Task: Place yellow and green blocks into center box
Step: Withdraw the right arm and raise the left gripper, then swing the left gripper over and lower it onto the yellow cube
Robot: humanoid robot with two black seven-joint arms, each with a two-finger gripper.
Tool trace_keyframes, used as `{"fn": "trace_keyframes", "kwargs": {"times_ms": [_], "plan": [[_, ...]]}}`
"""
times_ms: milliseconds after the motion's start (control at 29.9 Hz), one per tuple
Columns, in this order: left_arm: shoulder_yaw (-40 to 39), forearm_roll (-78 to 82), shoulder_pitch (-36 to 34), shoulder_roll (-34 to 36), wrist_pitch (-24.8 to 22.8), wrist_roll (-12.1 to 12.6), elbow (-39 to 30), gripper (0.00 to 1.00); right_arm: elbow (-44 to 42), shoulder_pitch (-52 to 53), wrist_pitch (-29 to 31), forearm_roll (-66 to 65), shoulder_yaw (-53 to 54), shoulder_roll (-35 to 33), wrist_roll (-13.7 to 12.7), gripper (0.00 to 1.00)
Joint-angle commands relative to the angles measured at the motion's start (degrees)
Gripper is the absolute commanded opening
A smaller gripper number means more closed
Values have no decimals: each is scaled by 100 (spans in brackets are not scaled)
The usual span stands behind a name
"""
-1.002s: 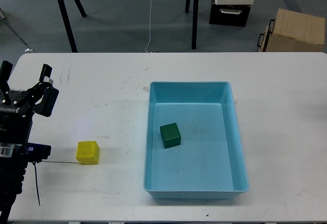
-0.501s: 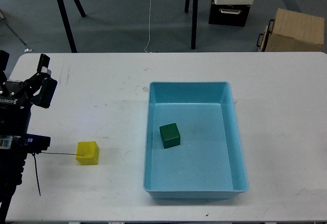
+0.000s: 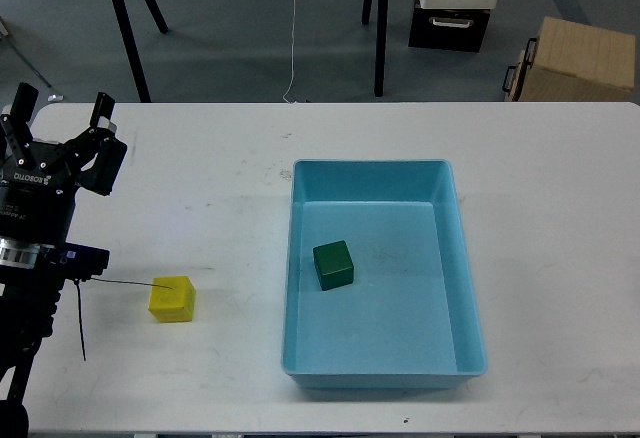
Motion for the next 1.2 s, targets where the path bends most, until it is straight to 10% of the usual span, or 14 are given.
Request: {"fn": "trace_keyframes", "kwargs": {"times_ms": [0, 234, 434, 802, 1169], "plan": [[-352, -233, -56, 575, 0, 14, -321, 100, -8, 136, 0, -13, 4, 42, -1, 100], [-108, -199, -459, 3192, 0, -329, -437, 100, 71, 171, 0, -39, 13, 305, -9, 100], [2524, 897, -2626, 4708, 49, -285, -490, 100, 255, 180, 0, -101, -5, 569, -10, 100], [8915, 1980, -8419, 3594, 954, -338, -183, 100, 405, 215, 0, -101, 66, 569, -1, 100], [13013, 4976, -11410, 1791, 1965, -557, -1007, 100, 431, 215, 0, -101, 74, 578, -1, 100]]}}
